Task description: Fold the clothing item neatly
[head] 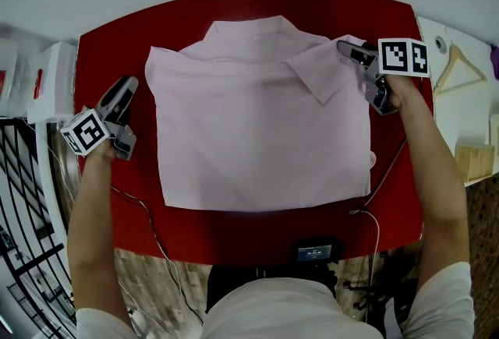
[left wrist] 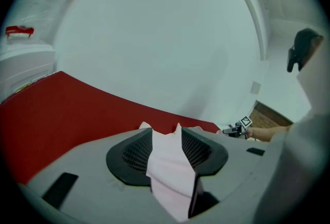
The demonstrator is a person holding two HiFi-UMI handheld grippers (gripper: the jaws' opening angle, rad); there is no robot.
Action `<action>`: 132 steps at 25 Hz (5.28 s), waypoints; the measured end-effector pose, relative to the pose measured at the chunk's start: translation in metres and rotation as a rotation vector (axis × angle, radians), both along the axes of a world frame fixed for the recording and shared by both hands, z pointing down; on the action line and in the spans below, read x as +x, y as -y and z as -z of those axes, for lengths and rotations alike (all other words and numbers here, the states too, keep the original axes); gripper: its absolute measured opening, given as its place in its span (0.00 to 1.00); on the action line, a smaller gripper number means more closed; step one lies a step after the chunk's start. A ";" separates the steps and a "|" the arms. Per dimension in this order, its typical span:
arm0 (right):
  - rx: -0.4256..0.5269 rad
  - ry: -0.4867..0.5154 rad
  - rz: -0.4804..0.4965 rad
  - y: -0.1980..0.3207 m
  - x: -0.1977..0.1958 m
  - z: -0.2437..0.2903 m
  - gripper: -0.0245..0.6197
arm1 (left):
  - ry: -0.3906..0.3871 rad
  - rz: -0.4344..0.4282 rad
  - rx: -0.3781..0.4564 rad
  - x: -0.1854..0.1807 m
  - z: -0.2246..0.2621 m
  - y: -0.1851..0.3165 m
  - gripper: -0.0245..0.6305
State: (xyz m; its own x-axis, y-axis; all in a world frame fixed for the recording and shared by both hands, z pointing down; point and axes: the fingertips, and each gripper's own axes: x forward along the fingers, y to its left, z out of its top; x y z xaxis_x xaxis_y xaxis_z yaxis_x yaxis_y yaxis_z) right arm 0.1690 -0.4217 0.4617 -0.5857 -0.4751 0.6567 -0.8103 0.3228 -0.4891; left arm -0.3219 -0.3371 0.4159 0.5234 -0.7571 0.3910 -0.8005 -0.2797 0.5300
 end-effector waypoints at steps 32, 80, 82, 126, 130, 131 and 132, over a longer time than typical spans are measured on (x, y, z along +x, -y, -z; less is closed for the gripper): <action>0.340 -0.690 0.570 -0.126 -0.054 -0.020 0.42 | 0.402 -0.717 0.293 0.263 -0.011 -0.022 0.28; 0.489 -0.655 0.643 -0.036 -0.019 0.000 0.37 | 0.714 -0.726 0.109 0.145 -0.045 0.023 0.28; 0.482 -0.711 0.757 -0.053 -0.020 -0.012 0.36 | 0.759 -0.754 0.101 0.131 -0.051 0.021 0.28; 0.222 -0.382 0.217 0.007 0.029 -0.017 0.29 | 0.442 -0.193 -0.091 0.003 -0.060 0.026 0.19; 0.199 -0.332 0.205 -0.023 0.025 -0.011 0.30 | 0.379 -0.207 -0.157 0.008 -0.065 -0.010 0.19; 0.193 -0.328 0.205 -0.031 0.024 -0.010 0.30 | 0.363 -0.216 -0.175 0.010 -0.066 -0.019 0.19; 0.186 -0.324 0.201 -0.038 0.024 -0.009 0.30 | 0.349 -0.229 -0.195 0.014 -0.067 -0.028 0.19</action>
State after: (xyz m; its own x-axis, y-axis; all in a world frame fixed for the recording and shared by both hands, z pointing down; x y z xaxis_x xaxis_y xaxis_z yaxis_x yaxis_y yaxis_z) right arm 0.1932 -0.3838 0.4708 -0.4566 -0.5002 0.7357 -0.8242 0.5493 -0.1381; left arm -0.3082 -0.3093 0.4830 0.4807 -0.5316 0.6974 -0.8695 -0.3920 0.3006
